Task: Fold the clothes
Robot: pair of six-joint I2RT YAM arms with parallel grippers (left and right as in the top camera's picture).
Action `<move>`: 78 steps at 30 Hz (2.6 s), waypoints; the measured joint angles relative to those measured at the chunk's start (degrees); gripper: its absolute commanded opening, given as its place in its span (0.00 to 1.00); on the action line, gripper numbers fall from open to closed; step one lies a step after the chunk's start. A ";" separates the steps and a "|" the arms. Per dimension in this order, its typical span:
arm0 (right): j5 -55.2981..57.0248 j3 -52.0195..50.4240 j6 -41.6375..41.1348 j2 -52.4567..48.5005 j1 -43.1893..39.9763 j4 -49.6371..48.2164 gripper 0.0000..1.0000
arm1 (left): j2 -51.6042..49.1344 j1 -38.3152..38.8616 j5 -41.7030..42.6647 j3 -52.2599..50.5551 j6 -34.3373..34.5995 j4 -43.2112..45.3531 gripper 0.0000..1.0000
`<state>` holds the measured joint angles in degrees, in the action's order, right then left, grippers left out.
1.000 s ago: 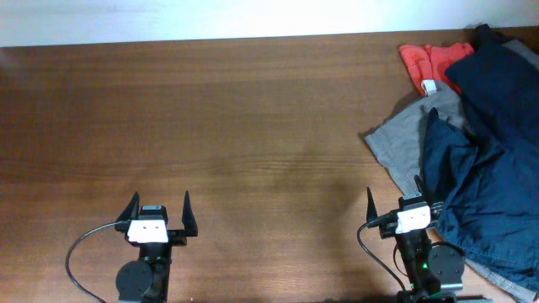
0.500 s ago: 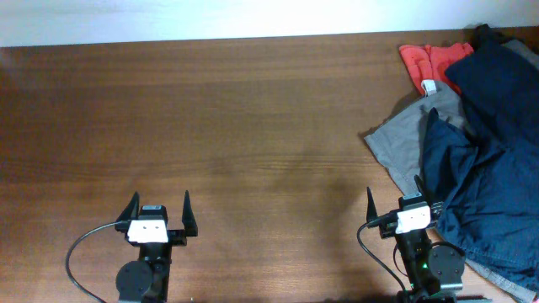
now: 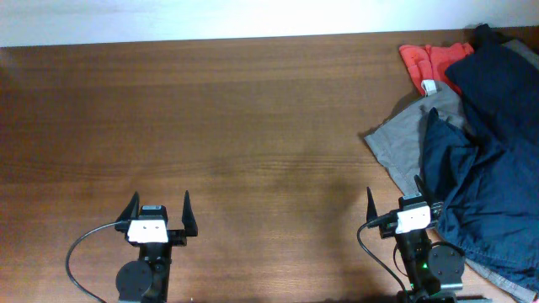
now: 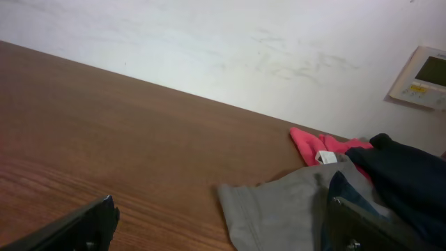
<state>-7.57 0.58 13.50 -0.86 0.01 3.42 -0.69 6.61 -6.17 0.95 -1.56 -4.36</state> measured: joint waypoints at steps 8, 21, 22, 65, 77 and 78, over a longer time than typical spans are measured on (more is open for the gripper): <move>0.00 0.00 0.00 0.00 0.00 0.00 0.99 | 0.00 0.00 0.00 0.00 0.00 0.00 0.99; -0.02 0.00 0.02 0.00 0.00 -0.02 0.99 | 0.00 0.00 0.04 0.00 0.00 0.00 0.99; -0.22 0.00 0.02 0.00 0.00 -0.02 0.99 | 0.00 0.00 0.04 0.00 0.00 0.00 0.99; 11.26 61.79 -21.59 -69.94 -2.08 49.31 0.99 | -67.93 0.00 5.42 55.60 -0.63 -39.52 0.99; 17.86 62.20 -35.45 -93.31 -23.63 51.23 0.63 | -69.29 0.00 5.84 55.69 -0.63 -40.22 0.99; 18.01 62.20 -35.63 -95.32 -24.44 51.08 0.56 | -69.29 0.00 5.84 55.69 -0.63 -40.24 0.99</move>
<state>10.44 62.78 -22.13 -96.18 -24.43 54.50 -69.97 6.61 -0.34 56.64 -2.20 -44.60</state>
